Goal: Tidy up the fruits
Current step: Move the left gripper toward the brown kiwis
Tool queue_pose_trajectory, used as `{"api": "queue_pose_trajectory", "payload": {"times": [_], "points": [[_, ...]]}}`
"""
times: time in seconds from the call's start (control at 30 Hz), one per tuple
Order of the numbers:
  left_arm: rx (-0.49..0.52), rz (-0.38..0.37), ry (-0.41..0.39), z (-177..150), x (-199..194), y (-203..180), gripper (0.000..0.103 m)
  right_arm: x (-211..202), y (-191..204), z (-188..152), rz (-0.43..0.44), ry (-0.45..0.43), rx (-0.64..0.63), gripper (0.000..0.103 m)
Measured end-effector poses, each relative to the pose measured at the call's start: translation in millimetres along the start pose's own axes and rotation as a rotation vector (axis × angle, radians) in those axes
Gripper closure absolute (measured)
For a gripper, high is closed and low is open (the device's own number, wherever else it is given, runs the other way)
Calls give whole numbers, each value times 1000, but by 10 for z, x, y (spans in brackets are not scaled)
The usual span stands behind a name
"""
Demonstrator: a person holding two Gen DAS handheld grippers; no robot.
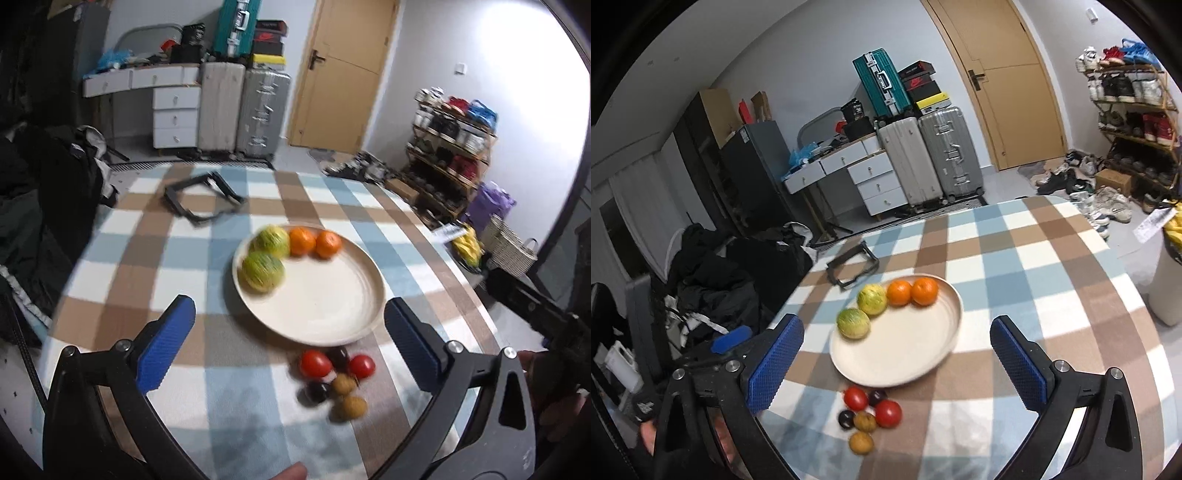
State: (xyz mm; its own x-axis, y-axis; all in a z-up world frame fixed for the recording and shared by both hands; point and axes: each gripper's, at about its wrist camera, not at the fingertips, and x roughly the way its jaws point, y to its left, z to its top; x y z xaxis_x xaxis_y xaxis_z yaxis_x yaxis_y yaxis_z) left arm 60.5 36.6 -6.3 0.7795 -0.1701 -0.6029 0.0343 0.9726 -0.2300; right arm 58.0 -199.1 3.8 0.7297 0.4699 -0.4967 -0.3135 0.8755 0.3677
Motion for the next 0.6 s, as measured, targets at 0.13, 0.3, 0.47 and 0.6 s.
{"api": "queue_pose_trajectory", "payload": {"times": [0.13, 0.3, 0.47, 0.6], "points": [[4, -9, 43, -214, 25, -61, 1, -28, -90, -223, -16, 5, 38, 0], [9, -19, 109, -481, 162, -166, 1, 17, -229, -500, -43, 62, 86, 0], [1, -11, 181, -710, 371, -238, 1, 0, -344, -692, -79, 88, 102, 0], [-19, -28, 217, -805, 490, -278, 1, -8, -398, -794, -98, 105, 104, 0]]}}
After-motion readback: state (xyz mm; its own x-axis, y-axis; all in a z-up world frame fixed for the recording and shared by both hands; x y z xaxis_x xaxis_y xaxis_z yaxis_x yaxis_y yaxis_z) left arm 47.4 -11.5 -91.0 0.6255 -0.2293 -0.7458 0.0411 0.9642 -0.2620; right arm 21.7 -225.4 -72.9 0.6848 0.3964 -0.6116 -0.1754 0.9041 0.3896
